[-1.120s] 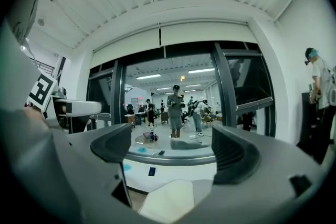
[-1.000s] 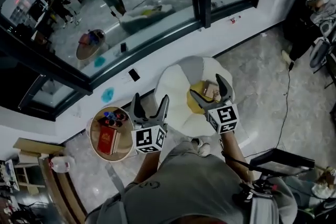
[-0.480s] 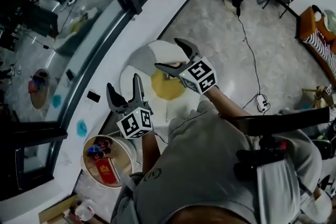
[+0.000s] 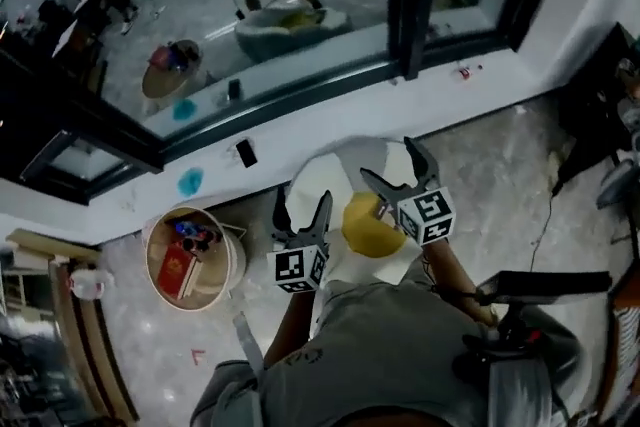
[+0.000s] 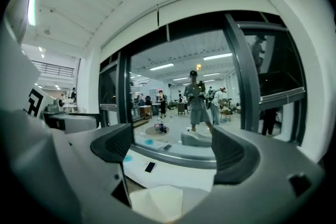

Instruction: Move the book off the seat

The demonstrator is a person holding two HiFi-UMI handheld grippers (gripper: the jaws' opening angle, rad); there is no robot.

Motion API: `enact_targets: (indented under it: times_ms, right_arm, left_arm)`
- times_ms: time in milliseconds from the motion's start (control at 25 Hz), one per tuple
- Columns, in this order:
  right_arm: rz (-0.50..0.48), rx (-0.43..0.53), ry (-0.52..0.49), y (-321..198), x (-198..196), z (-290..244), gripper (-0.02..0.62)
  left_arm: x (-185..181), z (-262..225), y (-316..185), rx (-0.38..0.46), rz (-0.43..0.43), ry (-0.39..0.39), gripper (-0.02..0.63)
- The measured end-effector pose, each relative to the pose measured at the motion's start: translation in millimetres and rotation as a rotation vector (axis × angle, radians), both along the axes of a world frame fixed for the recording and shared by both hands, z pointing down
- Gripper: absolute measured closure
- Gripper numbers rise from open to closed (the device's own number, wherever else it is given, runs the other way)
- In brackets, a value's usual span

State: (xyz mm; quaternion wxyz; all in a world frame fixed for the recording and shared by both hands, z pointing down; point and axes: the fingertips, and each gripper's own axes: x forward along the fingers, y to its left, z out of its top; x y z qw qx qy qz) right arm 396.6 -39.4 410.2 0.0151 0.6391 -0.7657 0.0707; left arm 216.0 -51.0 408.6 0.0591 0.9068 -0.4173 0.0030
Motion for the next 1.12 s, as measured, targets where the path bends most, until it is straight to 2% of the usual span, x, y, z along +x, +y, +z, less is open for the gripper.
enact_targets:
  times_ms: [80,200,280,360,400,520,600,720,960,1120]
  right_arm:
    - [-0.095,0.028,-0.005,-25.7,9.5,6.8,0.104]
    - [-0.224,0.037,0.005,-56.2,24.1,8.1,0.104]
    - [-0.293,0.068,0.044,-72.0,46.0,-7.0,0.104]
    - [-0.348,0.104,0.087,-80.0,65.2,-23.2,0.104]
    - [-0.364,0.124,0.101,-82.6,71.5,-31.8,0.104]
    - [-0.365,0.189,0.105,-85.0,82.2,-63.2,0.104]
    - [-0.341,0.219,0.090,-78.1,86.5,-77.1,0.104]
    - [-0.317,0.228,0.053,-68.3,88.7,-84.2,0.104]
    - [-0.351,0.224,0.055,-61.4,72.6,-86.6,0.104]
    - [-0.327,0.258,0.065,-57.8,81.1,-99.1,0.104]
  left_arm:
    - [0.5,5.7,-11.0,0.004,-0.118,-0.013,0.237]
    - [-3.4,-1.7,-23.5,0.011,-0.341,-0.031,0.242]
    - [3.2,-18.6,-21.2,0.011,-0.499,0.056,0.242]
    - [17.4,-33.3,-7.7,0.016,-0.593,0.143,0.241]
    - [25.9,-40.5,-1.8,0.025,-0.603,0.140,0.241]
    - [44.2,-72.1,9.7,0.105,-0.581,0.061,0.239]
    - [43.0,-86.3,19.9,0.146,-0.594,0.058,0.237]
    - [35.9,-97.3,29.2,0.186,-0.606,0.074,0.197]
    - [15.0,-91.1,23.7,0.172,-0.650,0.111,0.169]
    - [22.3,-89.7,16.3,0.167,-0.621,0.091,0.153]
